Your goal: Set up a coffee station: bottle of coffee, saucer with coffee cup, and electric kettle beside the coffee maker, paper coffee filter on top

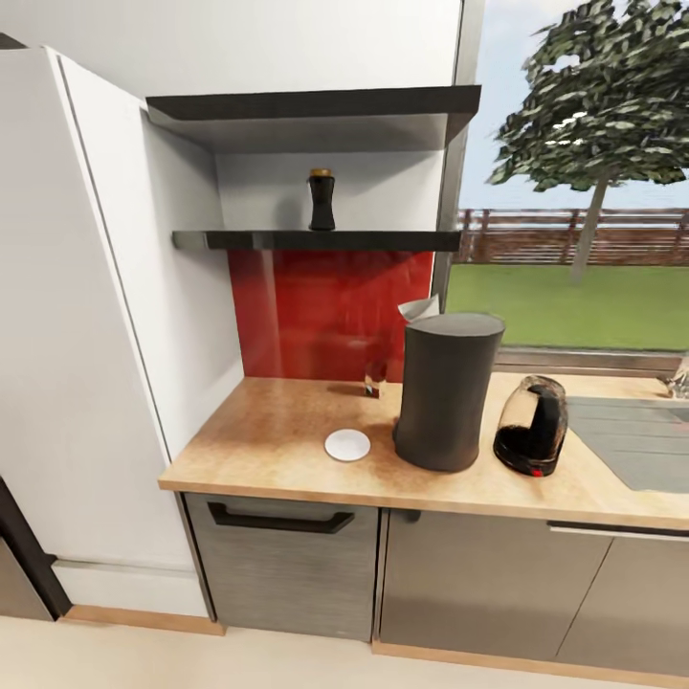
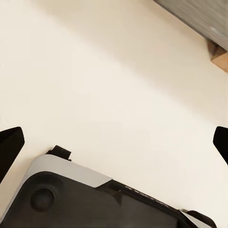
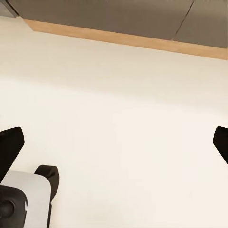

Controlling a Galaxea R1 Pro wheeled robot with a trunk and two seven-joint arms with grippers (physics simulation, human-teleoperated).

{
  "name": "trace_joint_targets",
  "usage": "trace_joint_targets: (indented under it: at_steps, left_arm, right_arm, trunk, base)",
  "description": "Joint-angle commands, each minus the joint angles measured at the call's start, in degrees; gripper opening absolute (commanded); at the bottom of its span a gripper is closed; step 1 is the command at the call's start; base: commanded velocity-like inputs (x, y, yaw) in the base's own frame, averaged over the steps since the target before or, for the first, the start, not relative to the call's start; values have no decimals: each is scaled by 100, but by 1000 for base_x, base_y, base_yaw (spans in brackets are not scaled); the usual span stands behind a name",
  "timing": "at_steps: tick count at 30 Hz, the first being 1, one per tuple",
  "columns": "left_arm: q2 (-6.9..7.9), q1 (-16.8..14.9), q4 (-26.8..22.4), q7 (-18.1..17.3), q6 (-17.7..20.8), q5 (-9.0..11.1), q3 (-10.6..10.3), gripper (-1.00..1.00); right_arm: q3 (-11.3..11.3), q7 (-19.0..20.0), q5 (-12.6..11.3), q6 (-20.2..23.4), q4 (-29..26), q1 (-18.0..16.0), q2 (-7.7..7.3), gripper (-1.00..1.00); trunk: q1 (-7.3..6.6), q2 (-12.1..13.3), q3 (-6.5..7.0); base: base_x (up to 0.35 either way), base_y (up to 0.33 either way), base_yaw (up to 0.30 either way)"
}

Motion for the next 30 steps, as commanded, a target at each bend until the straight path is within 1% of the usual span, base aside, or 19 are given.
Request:
trace_joint_targets:
  at_steps: [1,22,27,29,30]
  left_arm:
    - [-3,2,-11,2,-3,48,1,100]
    - [-3,3,-3,1,-3,48,1,100]
    - [-3,4,-15,-5,-12,48,1,100]
    - [23,3,-311,-81,-37,49,38,100]
    - [391,4,-1714,-495,636,51,46,100]
  right_arm:
    - [-42,14,61,-34,6,-7,-1,100]
    - [-42,14,61,-34,6,-7,-1,100]
    - [-42,14,61,-34,6,-7,-1,100]
    - [-42,9,61,-38,4,-7,-1,100]
    - [-42,-10,54,-36,-11,-7,-19,100]
  trunk:
    - [-21,35,11]
    - [-482,877,388]
    - [-482,877,388]
    - [-482,877,388]
    - [-482,877,388]
  base:
    - [0,0,0]
    - [0,0,0]
    - [0,0,0]
    - [0,0,0]
    - [0,0,0]
